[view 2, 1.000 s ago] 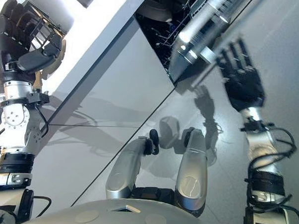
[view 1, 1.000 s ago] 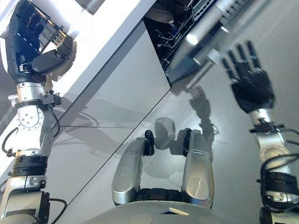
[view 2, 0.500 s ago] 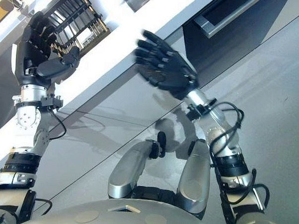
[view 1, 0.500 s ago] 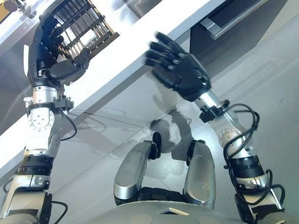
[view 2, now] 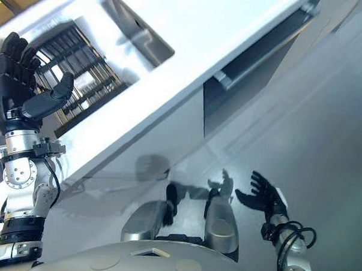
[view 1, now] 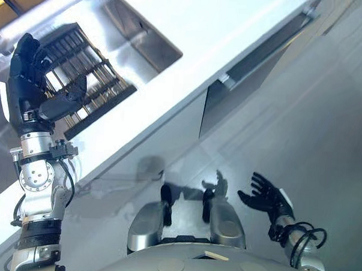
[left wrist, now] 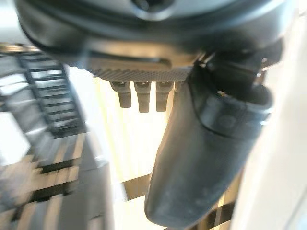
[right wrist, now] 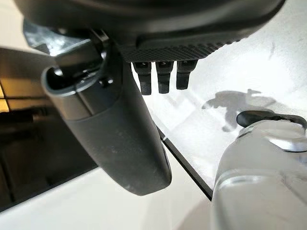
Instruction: Pick up plates and place into dishwasher.
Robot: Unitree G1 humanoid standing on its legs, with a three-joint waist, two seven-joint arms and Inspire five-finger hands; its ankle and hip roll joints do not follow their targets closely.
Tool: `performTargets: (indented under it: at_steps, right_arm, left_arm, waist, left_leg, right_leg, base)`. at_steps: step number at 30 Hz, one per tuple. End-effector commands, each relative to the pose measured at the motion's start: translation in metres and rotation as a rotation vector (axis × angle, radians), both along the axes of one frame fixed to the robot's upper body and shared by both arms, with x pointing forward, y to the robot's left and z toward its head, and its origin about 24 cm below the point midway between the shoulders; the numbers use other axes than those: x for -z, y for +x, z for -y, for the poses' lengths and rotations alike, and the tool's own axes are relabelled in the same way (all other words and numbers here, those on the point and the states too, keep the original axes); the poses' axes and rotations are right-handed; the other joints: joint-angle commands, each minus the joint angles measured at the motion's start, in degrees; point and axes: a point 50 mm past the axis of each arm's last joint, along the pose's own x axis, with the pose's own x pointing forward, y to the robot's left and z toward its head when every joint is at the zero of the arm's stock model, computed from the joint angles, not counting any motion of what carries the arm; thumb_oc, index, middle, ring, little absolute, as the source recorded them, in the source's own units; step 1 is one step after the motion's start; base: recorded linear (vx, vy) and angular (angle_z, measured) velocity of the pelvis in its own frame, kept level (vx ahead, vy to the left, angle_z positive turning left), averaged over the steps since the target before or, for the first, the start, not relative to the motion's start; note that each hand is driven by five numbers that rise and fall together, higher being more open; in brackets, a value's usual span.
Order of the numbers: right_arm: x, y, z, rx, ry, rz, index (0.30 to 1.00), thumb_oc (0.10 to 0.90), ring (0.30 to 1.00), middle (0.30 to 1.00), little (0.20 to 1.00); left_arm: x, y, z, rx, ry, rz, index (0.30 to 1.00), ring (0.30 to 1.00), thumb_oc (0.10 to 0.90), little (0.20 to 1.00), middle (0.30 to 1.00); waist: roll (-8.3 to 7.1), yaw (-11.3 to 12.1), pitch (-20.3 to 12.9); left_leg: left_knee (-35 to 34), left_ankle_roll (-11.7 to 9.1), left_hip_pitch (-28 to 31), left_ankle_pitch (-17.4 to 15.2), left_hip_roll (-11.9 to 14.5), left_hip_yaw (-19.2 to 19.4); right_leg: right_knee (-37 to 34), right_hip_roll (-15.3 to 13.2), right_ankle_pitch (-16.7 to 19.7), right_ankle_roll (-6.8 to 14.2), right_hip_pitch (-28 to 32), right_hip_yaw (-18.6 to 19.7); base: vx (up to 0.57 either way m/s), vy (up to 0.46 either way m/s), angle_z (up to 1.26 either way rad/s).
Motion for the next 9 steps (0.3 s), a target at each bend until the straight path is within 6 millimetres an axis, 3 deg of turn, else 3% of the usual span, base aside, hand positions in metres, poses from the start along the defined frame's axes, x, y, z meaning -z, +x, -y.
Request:
performTargets:
  at_steps: [1, 9]
  right_arm:
    - [0.006, 0.009, -0.007, -0.061, -0.062, -0.03, 0.9, 0.8, 0.9, 0.9, 0.9]
    - [0.031, -0.019, -0.011, -0.106, -0.12, -0.271, 0.9, 0.8, 0.9, 0.9, 0.9]
  left_arm:
    - [-0.032, 0.012, 0.003, 0.042, 0.033, 0.14, 0.9, 0.9, 0.8, 0.9, 0.9]
    - [-0.009, 0.029, 0.013, 0.08, -0.068, 0.003, 0.9, 0.9, 0.8, 0.9, 0.9]
  waist:
    - [-0.19, -0.51, -3.91]
    - [-0.76, 0.39, -6.66]
  left_leg:
    - [-1.41, 1.82, 1.81, -4.24, -4.39, 0.82]
    - [-3.3, 1.97, 5.07, -5.03, -3.64, 1.79]
  right_leg:
    - [-10.14, 1.34, 5.33, 3.12, 3.65, 1.26]
    - [-13.0, 2.14, 5.65, 3.01, 7.45, 0.66]
  base:
    - [-0.06, -0.018, 0.06]
    - [-0.04, 0.001, 0.01]
